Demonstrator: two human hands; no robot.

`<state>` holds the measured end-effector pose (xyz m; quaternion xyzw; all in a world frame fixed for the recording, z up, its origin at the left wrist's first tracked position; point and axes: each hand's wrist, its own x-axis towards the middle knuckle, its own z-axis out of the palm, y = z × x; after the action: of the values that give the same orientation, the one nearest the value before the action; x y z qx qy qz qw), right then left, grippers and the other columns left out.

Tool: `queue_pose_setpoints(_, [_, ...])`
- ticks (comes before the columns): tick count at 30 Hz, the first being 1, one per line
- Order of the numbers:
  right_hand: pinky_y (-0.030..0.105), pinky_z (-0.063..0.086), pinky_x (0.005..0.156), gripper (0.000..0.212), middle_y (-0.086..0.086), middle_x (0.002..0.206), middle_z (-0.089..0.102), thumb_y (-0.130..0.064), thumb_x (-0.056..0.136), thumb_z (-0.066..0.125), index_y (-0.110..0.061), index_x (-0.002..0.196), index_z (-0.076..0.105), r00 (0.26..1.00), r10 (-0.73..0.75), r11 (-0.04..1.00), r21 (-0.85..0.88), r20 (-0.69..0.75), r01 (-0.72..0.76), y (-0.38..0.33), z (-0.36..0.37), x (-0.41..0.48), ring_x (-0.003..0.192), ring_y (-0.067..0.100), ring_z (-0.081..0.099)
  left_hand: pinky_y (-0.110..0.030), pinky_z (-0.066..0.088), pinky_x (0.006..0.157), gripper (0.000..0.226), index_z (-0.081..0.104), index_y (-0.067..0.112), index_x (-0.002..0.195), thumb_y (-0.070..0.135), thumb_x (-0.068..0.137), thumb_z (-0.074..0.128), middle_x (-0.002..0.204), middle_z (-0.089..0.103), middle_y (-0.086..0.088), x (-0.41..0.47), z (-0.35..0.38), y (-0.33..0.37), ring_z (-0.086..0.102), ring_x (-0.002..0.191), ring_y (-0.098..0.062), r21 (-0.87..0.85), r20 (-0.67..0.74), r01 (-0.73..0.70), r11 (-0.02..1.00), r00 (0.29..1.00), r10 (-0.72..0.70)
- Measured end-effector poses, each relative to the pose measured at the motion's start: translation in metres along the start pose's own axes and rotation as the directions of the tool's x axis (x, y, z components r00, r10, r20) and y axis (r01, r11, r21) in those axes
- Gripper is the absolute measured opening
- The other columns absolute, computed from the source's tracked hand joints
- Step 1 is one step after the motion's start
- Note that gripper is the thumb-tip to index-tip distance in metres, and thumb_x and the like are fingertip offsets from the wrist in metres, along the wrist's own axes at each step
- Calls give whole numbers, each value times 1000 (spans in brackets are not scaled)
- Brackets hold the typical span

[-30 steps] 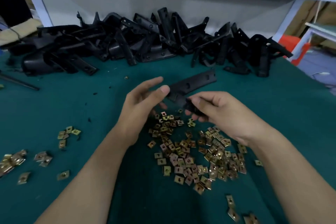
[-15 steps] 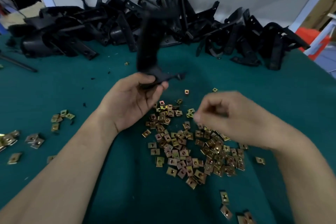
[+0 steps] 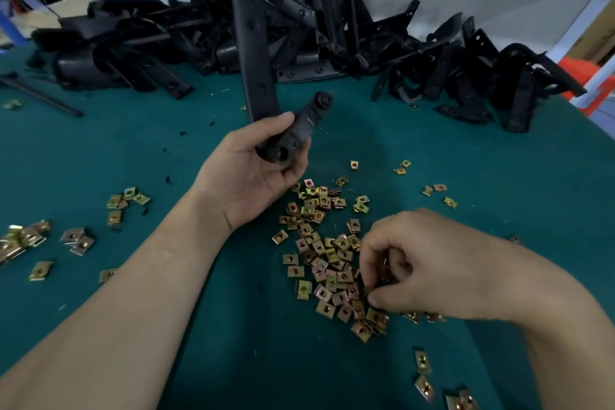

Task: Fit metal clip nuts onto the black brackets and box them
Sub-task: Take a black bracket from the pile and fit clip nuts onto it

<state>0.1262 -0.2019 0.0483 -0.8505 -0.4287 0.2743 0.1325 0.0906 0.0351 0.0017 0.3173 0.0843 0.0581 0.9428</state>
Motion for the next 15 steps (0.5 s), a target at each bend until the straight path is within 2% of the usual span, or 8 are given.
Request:
queue_pose_setpoints(2, [13, 42, 51, 10, -6, 61, 67, -30, 81, 74, -33, 82, 64, 1000, -10, 1000, -4, 3, 10, 0, 2, 0, 50, 3, 59, -26, 55, 74, 13, 72, 8, 91, 14, 81, 77, 96, 71, -8, -1, 0, -1, 69, 84, -18, 16, -14, -11, 1000, 1000, 11])
queue_pose_setpoints(4, [14, 42, 51, 11, -11, 60, 67, -30, 83, 73, -33, 84, 63, 1000, -10, 1000, 6, -10, 10, 1, 2, 1, 51, 2, 59, -25, 57, 71, 25, 63, 10, 103, 13, 82, 75, 96, 73, -5, -1, 2, -1, 70, 82, -15, 31, -21, -24, 999, 999, 25])
queue_pose_setpoints(8, [22, 52, 61, 13, -13, 82, 70, -27, 87, 74, -37, 91, 67, 999, -39, 989, 144, -28, 42, 4, -1, 1, 67, 5, 64, -25, 59, 65, 34, 63, 13, 114, 8, 81, 71, 98, 76, -6, -2, 5, -2, 75, 85, -15, 22, -15, -12, 1000, 1000, 13])
queue_pose_setpoints(12, [27, 58, 75, 15, -7, 86, 75, -25, 93, 71, -38, 98, 76, 967, -57, 929, 341, -246, 142, 6, -7, 5, 79, 10, 70, -23, 59, 64, 31, 75, 15, 110, 9, 79, 72, 102, 77, -5, -3, 6, -2, 76, 87, -16, 76, 9, 10, 997, 1000, -11])
queue_pose_setpoints(15, [22, 58, 78, 22, -3, 84, 76, -16, 91, 68, -34, 98, 79, 919, 22, 792, 568, -394, 224, 5, -6, 12, 80, 9, 71, -23, 61, 66, 28, 79, 18, 100, 14, 72, 79, 97, 77, -4, -5, 8, -5, 75, 83, -15, 178, 70, 33, 983, 996, -46])
